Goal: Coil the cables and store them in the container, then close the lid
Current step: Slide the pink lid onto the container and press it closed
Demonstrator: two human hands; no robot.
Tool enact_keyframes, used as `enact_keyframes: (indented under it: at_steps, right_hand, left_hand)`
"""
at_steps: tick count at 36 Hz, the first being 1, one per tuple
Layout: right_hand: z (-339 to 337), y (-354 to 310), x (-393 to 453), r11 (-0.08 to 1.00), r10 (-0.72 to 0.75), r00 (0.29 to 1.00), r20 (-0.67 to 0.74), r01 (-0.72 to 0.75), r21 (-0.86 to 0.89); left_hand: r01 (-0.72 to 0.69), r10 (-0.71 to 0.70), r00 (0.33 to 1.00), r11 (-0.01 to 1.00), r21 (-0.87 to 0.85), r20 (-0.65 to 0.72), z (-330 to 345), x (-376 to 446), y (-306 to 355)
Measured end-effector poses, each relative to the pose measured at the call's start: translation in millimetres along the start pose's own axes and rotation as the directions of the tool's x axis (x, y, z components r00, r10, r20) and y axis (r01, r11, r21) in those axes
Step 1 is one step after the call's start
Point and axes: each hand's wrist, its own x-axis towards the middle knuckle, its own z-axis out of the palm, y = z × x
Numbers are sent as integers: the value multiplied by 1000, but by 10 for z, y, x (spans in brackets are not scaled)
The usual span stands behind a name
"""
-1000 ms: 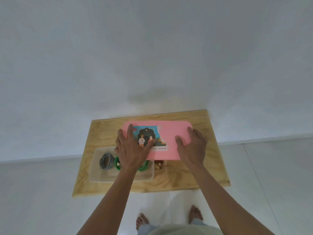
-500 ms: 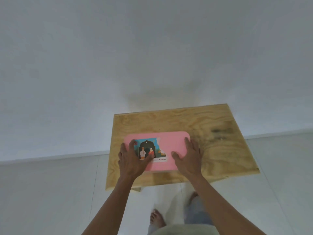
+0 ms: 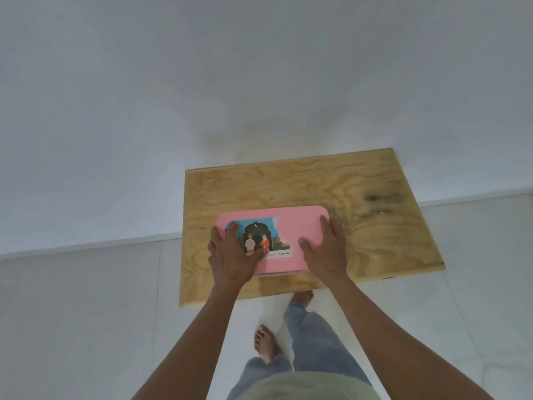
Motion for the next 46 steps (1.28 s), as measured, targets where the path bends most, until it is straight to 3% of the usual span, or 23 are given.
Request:
enact_keyframes:
  at_steps: [14,20,27,31,46]
  right_hand:
    - [113,68,-43,1000,-13,1000,-1,13,-1]
    - [182,145,-78,995,-72,997,-21,70,-76]
    - [231,182,-23,960,-140,989,-39,127,-248]
    - [268,178,77,889,-276,961,-19,248,-384]
    - [356,209,276,808,-398,916,-54,322,-494]
  left_hand:
    - [-5,4,1000,999,-32,-20,78,-29,-118]
    - [-56,55,998,997,-47,-31,154,-84,-231]
    - [-191,224,963,958,213,-147,245,-16,-280]
    - [-269,310,948,905,330,-78,305,106,-336]
    - [-250,313,941,898,362,-126,368,138,-315]
